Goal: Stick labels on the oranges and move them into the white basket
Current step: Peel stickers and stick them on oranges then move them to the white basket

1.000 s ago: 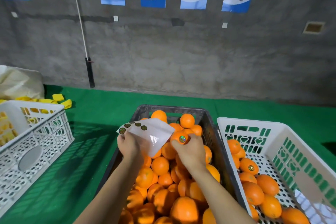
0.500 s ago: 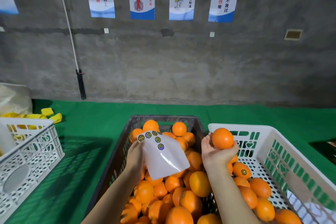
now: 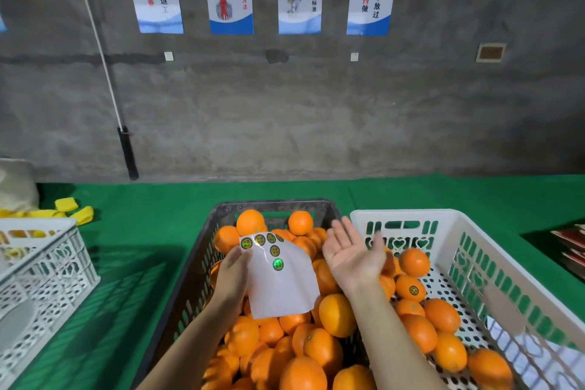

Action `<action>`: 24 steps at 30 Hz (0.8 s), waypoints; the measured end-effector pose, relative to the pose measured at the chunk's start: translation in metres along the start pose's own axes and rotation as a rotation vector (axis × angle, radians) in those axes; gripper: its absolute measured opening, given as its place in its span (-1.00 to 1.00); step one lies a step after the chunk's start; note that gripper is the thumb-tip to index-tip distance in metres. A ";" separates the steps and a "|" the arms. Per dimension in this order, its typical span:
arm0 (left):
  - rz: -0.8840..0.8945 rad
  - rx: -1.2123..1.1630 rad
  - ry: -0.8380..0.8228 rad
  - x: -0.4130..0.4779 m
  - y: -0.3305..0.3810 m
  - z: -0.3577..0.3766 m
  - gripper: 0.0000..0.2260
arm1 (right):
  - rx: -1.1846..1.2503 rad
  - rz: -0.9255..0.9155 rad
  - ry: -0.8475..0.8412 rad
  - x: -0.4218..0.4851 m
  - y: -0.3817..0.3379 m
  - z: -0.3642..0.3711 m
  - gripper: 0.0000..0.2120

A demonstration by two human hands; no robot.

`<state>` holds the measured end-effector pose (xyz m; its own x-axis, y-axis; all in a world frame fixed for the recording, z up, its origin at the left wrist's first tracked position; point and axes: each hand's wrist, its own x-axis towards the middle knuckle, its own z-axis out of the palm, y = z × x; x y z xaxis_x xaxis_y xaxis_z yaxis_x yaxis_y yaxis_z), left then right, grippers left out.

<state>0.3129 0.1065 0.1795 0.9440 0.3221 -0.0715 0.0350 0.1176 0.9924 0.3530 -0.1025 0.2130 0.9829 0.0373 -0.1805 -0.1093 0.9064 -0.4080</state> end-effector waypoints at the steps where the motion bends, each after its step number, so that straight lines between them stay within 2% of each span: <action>1: 0.001 -0.004 0.009 0.001 -0.001 0.000 -0.80 | -0.245 0.002 -0.007 0.002 0.008 0.000 -0.42; 3: 0.003 -0.002 0.027 0.002 -0.002 0.000 -0.75 | -0.777 -0.113 -0.023 0.004 0.028 -0.003 -0.63; 5: 0.001 -0.021 0.026 0.003 -0.004 0.001 -0.74 | -1.235 -0.300 -0.146 0.007 0.044 -0.011 -0.78; 6: -0.003 -0.033 0.027 0.004 -0.004 0.001 -0.74 | -1.365 -0.349 -0.222 0.007 0.049 -0.016 -0.81; 8: -0.013 -0.080 0.032 0.006 -0.004 0.001 -0.75 | -1.560 -0.362 -0.299 0.003 0.054 -0.020 -0.71; 11: -0.051 -0.203 -0.013 0.005 0.000 0.001 -0.85 | -1.642 -0.382 -0.336 0.000 0.058 -0.019 -0.52; 14: -0.134 -0.279 -0.124 0.003 0.004 0.001 -0.68 | -1.645 -0.424 -0.377 -0.002 0.061 -0.020 -0.69; 16: -0.124 -0.267 -0.236 0.002 0.005 -0.001 -0.62 | -1.573 -0.429 -0.400 -0.005 0.064 -0.019 -0.84; 20: -0.035 -0.145 -0.372 0.001 -0.003 -0.003 -0.60 | -1.549 -0.453 -0.407 -0.008 0.068 -0.018 -0.73; 24: -0.067 -0.096 -0.268 0.002 -0.009 -0.001 -0.64 | -1.564 -0.486 -0.357 -0.007 0.072 -0.019 -0.79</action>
<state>0.3142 0.1069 0.1703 0.9941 0.0521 -0.0952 0.0813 0.2231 0.9714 0.3351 -0.0452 0.1682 0.9257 0.1847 0.3302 0.3775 -0.3924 -0.8388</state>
